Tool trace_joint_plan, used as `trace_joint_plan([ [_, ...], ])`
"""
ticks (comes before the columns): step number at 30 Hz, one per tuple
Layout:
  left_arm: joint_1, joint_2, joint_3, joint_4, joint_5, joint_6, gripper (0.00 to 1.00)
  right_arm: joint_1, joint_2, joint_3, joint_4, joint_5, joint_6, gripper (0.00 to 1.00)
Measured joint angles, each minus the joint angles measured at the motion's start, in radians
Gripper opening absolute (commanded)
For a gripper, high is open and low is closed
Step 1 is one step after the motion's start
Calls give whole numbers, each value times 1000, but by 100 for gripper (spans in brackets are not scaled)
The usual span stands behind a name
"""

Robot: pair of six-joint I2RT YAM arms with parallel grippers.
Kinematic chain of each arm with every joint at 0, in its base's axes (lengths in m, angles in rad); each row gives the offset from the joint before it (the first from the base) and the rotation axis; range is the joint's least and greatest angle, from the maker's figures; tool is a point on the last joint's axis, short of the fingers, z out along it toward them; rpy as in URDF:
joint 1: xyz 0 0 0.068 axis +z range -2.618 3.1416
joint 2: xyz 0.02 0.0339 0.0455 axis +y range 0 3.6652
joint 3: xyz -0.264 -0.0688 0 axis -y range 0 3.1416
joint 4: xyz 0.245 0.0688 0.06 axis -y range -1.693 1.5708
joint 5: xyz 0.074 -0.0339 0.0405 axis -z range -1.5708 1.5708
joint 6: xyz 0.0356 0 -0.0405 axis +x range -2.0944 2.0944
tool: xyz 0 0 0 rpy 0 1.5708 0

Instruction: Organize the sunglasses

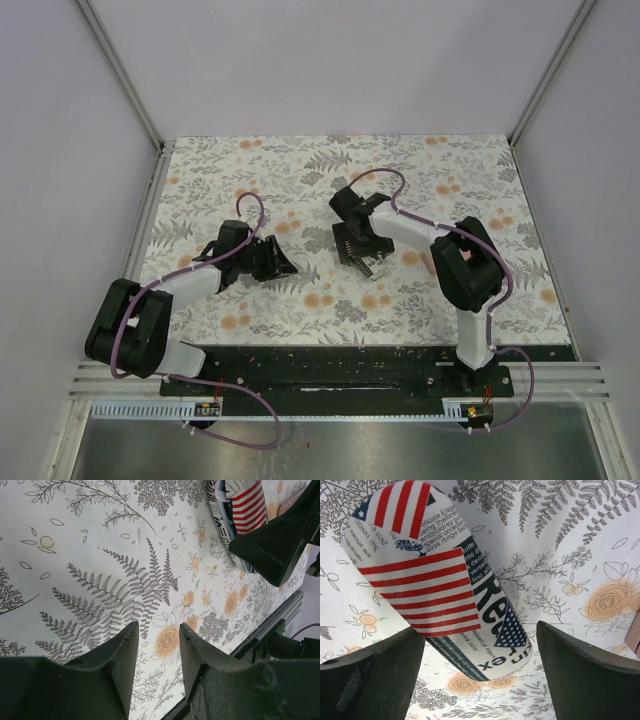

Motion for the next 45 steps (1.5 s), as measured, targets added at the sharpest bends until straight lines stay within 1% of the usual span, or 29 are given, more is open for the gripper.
trace_joint_plan([
  [5,0,-17,-13,1,3,1,43,0,1,23,-2,13,-21,100],
  [8,0,-18,-18,0,3,2,43,0,6,49,27,2,-74,100],
  [14,0,-25,-24,-7,3,9,43,0,7,51,108,-50,-188,99],
  [19,0,-25,-24,-7,5,9,44,0,66,96,123,-55,-221,100],
  [26,0,-25,-24,-6,8,11,44,0,147,147,118,-63,-225,100],
  [31,0,-25,-24,-6,13,11,44,0,173,197,116,-63,-205,99],
  [36,0,-24,-24,-6,14,12,44,0,192,213,113,-45,-183,99],
  [37,0,-23,-24,-6,14,12,44,0,194,216,113,-40,-180,82],
  [38,0,-22,-24,-6,14,12,44,0,195,219,113,-33,-178,40],
  [39,0,-22,-24,-6,14,12,44,0,196,219,113,-28,-178,20],
  [40,0,-22,-24,-6,14,12,44,0,196,219,113,-21,-182,6],
  [41,0,-22,-24,-6,14,12,44,0,196,220,111,-6,-171,4],
  [42,0,-21,-24,-5,14,12,44,-1,196,220,111,-6,-169,4],
  [43,0,-21,-24,-4,15,12,44,0,197,220,112,-2,-164,7],
  [44,0,-19,-24,-2,15,12,44,-1,197,220,112,3,-159,18],
  [45,0,-18,-24,0,15,12,44,0,197,219,114,8,-156,35],
])
